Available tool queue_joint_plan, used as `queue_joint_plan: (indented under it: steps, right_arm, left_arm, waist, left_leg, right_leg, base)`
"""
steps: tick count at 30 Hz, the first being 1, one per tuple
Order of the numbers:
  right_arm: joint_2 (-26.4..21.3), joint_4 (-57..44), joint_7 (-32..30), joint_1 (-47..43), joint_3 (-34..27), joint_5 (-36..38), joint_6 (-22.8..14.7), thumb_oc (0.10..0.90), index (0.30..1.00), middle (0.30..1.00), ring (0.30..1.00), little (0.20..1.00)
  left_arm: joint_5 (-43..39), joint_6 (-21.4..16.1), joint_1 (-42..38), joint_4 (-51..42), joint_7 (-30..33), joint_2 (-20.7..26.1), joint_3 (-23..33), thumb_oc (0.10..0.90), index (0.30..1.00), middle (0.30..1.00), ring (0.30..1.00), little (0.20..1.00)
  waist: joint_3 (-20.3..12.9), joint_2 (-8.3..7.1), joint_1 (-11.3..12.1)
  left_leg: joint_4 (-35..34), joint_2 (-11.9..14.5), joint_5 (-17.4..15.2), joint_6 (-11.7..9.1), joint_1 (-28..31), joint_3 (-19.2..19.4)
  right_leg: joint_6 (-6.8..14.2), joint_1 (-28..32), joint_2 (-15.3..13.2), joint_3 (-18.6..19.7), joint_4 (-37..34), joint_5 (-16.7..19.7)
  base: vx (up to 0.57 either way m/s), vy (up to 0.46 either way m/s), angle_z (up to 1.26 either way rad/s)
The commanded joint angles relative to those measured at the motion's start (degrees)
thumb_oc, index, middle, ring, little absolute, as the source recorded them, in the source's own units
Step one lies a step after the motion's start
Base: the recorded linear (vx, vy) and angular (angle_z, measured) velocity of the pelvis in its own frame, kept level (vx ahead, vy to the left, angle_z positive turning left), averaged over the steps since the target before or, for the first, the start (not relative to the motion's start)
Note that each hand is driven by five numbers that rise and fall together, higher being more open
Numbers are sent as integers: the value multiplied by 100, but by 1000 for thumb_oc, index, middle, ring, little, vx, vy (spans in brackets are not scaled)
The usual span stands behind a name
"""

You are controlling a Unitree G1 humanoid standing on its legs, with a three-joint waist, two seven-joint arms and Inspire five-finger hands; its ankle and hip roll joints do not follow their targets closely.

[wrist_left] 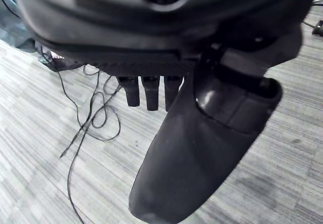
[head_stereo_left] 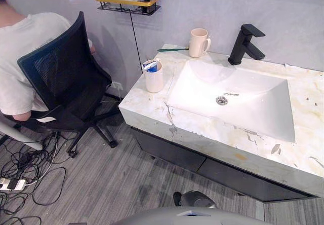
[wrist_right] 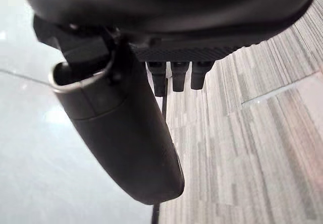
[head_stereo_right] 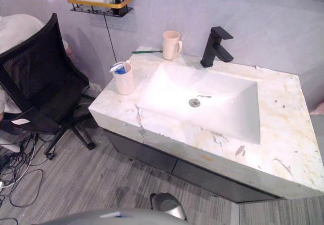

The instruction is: Organize the bathroom.

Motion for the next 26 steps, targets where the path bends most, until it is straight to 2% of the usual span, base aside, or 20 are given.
queue_joint_plan:
  steps: [1,2,3,5,6,7,8,9,10,12,16,17,19,20,21,22,24,26]
  right_arm:
    - [-306,-37,515,119,327,-121,-413,800,900,900,900,900]
    - [-173,72,734,101,512,-72,-337,800,900,900,900,900]
    - [62,195,1057,35,893,-204,-99,800,900,900,900,900]
    - [299,268,1432,-35,1442,-556,-26,800,900,900,900,900]
    - [532,234,1619,-100,1888,-863,92,800,900,900,900,900]
    - [751,105,1780,-223,2465,-952,366,800,900,900,900,900]
    - [769,103,1811,-237,2514,-965,417,800,900,900,900,900]
    - [905,156,2089,-283,2824,-1167,726,800,900,900,900,900]
    - [957,186,2319,-316,2997,-1527,846,800,900,900,900,900]
    - [1094,169,2632,-387,3629,-1815,1032,800,900,900,900,900]
    - [1277,79,3219,-547,4477,-2304,1327,800,900,900,900,900]
    - [1351,99,3690,-601,4739,-2575,1613,800,900,900,900,900]
    - [1375,125,3689,-620,4796,-2621,1584,800,900,900,900,900]
    - [1436,255,4334,-670,5046,-2819,1955,800,900,900,900,900]
    - [1436,255,4334,-670,5046,-2819,1955,800,900,900,900,900]
    - [1511,424,4626,-720,5215,-3138,2069,800,900,900,900,900]
    - [1533,477,4717,-730,5275,-3238,2097,800,900,900,900,900]
    - [1571,585,4897,-790,5487,-3649,2098,800,900,900,900,900]
  left_arm:
    - [44,11,-213,323,49,302,96,800,900,900,900,900]
    - [31,39,-256,300,37,279,72,800,900,900,900,900]
    - [-23,50,-315,231,-140,239,37,800,900,900,900,900]
    - [8,32,-364,125,-336,175,13,800,900,900,900,900]
    - [-124,37,-401,43,-334,80,-41,800,900,900,900,900]
    - [-228,55,-427,-73,-217,-31,-148,800,900,900,900,900]
    - [-246,56,-432,-80,-206,-33,-153,800,900,900,900,900]
    - [-329,102,-485,-161,-114,-131,-228,800,900,900,900,900]
    - [-325,119,-519,-219,-92,-186,-244,800,900,900,900,900]
    - [-461,151,-555,-317,-8,-263,-334,800,900,900,900,900]
    - [-535,96,-586,-439,113,-353,-486,800,900,900,900,900]
    - [-546,39,-598,-471,169,-417,-551,800,900,900,900,900]
    - [-560,26,-601,-480,191,-432,-573,800,900,900,900,900]
    - [-543,-6,-629,-512,237,-481,-642,800,900,900,900,900]
    - [-543,-6,-629,-512,237,-481,-642,800,900,900,900,900]
    - [-498,-15,-637,-540,282,-518,-714,800,900,900,900,900]
    - [-453,-25,-641,-541,289,-537,-719,800,900,900,900,900]
    - [-316,2,-624,-562,340,-573,-771,800,900,900,900,900]
  waist:
    - [-31,-302,-22]
    - [-23,-294,-22]
    - [0,-289,-21]
    - [27,-289,-5]
    - [34,-295,18]
    - [54,-307,54]
    - [42,-317,59]
    - [43,-319,80]
    - [67,-312,95]
    - [85,-317,141]
    - [75,-348,254]
    - [101,-346,295]
    - [111,-346,308]
    - [130,-348,367]
    - [130,-348,367]
    - [147,-350,434]
    - [151,-348,463]
    - [171,-344,548]
  left_leg:
    - [546,244,132,-141,323,-263]
    - [539,239,138,-133,319,-267]
    - [535,222,138,-118,313,-280]
    - [534,206,156,-100,313,-295]
    - [556,189,147,-94,298,-315]
    - [568,184,186,-89,279,-348]
    - [555,180,223,-94,259,-344]
    - [551,179,211,-86,250,-364]
    - [562,186,185,-73,255,-384]
    - [558,182,213,-63,252,-398]
    - [544,160,263,-59,205,-443]
    - [573,158,290,-67,177,-473]
    - [581,160,298,-68,170,-480]
    - [621,165,321,-72,136,-511]
    - [621,165,321,-72,136,-511]
    - [630,180,342,-79,125,-518]
    - [644,184,355,-85,111,-525]
    - [651,204,397,-105,100,-536]
  right_leg:
    - [571,621,-162,516,-1277,520]
    - [568,614,-165,511,-1280,528]
    - [572,609,-171,515,-1290,542]
    - [560,604,-173,508,-1315,575]
    - [565,601,-175,512,-1333,591]
    - [554,605,-180,490,-1369,625]
    - [546,577,-179,497,-1372,650]
    - [549,557,-173,491,-1355,650]
    - [550,582,-174,460,-1356,631]
    - [536,582,-173,432,-1371,647]
    - [516,525,-175,352,-1355,669]
    - [503,509,-169,307,-1325,652]
    - [498,509,-170,291,-1320,648]
    - [488,518,-169,247,-1311,637]
    - [488,518,-169,247,-1311,637]
    - [467,545,-172,195,-1321,625]
    - [467,554,-171,176,-1319,622]
    - [455,593,-172,96,-1329,610]
  base:
    - [-49,12,-3]
    - [-67,10,-4]
    - [-70,6,-3]
    - [-66,-3,-1]
    - [-77,-17,-2]
    - [-69,-25,-2]
    - [-72,-23,-2]
    - [-47,-10,-1]
    - [-45,-2,0]
    - [-38,-2,5]
    - [-56,-12,4]
    - [-49,3,4]
    - [-35,1,17]
    - [-32,-1,19]
    - [-48,1,16]
    - [-30,1,15]
    - [-23,2,15]
    - [-30,7,25]
